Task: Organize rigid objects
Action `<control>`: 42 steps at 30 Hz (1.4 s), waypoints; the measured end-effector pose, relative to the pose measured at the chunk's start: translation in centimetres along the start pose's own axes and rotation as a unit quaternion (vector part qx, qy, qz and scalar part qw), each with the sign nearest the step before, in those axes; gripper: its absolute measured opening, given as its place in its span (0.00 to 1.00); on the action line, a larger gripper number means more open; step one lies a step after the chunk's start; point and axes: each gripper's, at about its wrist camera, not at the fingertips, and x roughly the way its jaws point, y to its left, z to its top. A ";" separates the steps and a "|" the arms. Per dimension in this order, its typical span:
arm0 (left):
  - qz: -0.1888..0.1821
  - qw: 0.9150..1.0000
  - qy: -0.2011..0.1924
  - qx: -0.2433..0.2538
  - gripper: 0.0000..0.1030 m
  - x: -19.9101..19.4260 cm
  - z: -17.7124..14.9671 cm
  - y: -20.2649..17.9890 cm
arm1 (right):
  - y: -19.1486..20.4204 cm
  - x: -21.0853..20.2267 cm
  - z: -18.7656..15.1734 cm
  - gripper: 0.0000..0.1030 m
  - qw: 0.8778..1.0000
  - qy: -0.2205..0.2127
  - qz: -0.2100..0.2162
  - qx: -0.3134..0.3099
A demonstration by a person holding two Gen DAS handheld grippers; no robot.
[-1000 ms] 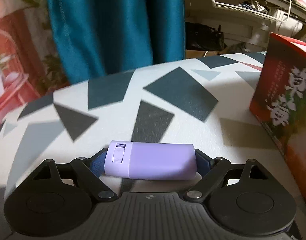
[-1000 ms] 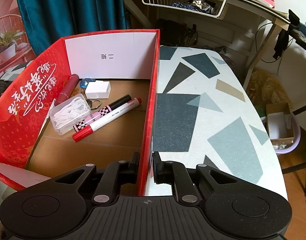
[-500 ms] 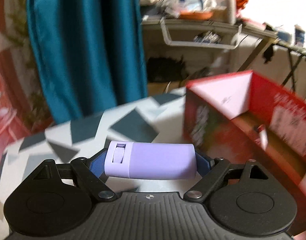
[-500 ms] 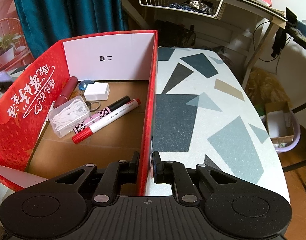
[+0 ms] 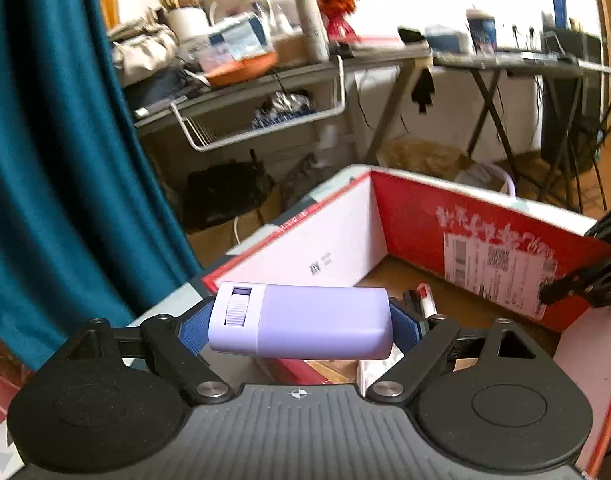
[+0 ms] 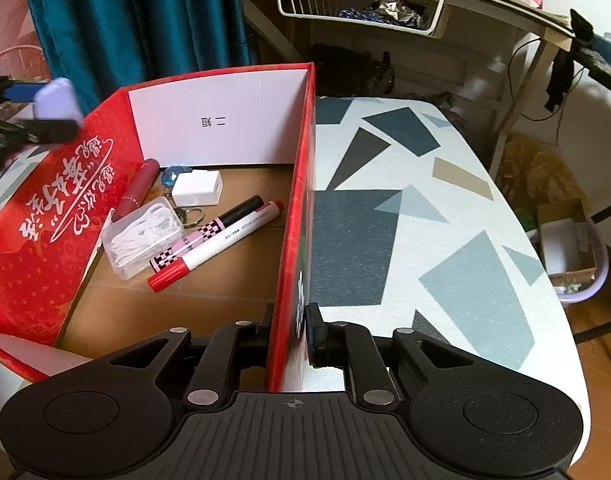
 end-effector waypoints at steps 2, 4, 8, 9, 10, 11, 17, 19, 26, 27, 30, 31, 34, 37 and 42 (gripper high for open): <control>-0.005 1.000 0.011 0.000 0.87 1.3 -0.3 0.1 | 0.0 0.0 0.0 0.13 1.000 0.000 0.001 0.000; -0.009 1.000 0.021 -0.001 0.87 2.3 -0.5 0.4 | 0.0 0.0 0.0 0.13 1.000 0.002 0.001 0.000; -0.022 0.999 0.023 0.006 0.87 3.6 -0.2 1.1 | 0.0 0.0 0.0 0.13 1.000 0.002 0.001 -0.001; -0.026 0.999 0.024 0.006 0.87 4.0 -0.1 1.2 | 0.0 0.0 0.0 0.13 1.000 0.002 0.001 -0.001; -0.026 0.999 0.024 0.004 0.87 4.2 0.0 1.3 | 0.0 0.0 0.0 0.13 1.000 0.002 0.001 -0.001; -0.025 0.999 0.023 0.001 0.87 4.4 0.1 1.5 | 0.0 0.0 0.0 0.13 1.000 0.002 0.001 0.000; -0.019 0.998 0.015 -0.060 0.92 4.5 0.6 2.8 | 0.1 0.1 0.1 0.13 1.000 0.004 0.001 0.002; -0.012 0.997 0.009 -0.081 0.95 3.6 0.7 3.3 | 0.1 0.0 0.1 0.13 1.000 0.004 0.000 0.003; 0.017 0.986 0.006 -0.163 1.00 -1.1 0.1 5.1 | 0.1 -0.8 0.0 0.13 1.000 -0.003 -0.002 0.007; 0.026 0.984 0.008 -0.176 1.00 -1.8 -0.1 5.3 | 0.2 -1.1 0.0 0.13 1.000 -0.005 -0.003 0.007; 0.062 0.977 0.011 -0.202 1.00 -4.6 -0.8 5.3 | 0.2 -2.0 0.2 0.14 1.000 -0.014 -0.003 0.010; 0.070 0.976 0.010 -0.208 1.00 -5.4 -1.0 5.4 | 0.2 -2.4 0.3 0.15 1.000 -0.018 -0.003 0.011; 0.093 0.969 0.009 -0.229 1.00 -8.2 -1.5 5.2 | 0.5 -3.7 0.6 0.21 0.999 -0.034 -0.004 0.010; 0.158 0.963 0.010 -0.220 1.00 -11.5 -1.5 3.7 | 0.8 -5.1 1.0 0.39 0.999 -0.050 0.002 0.013; 0.210 0.951 0.002 -0.225 1.00 -15.9 -1.7 1.5 | 2.2 -8.0 1.5 0.73 0.997 -0.078 0.010 0.008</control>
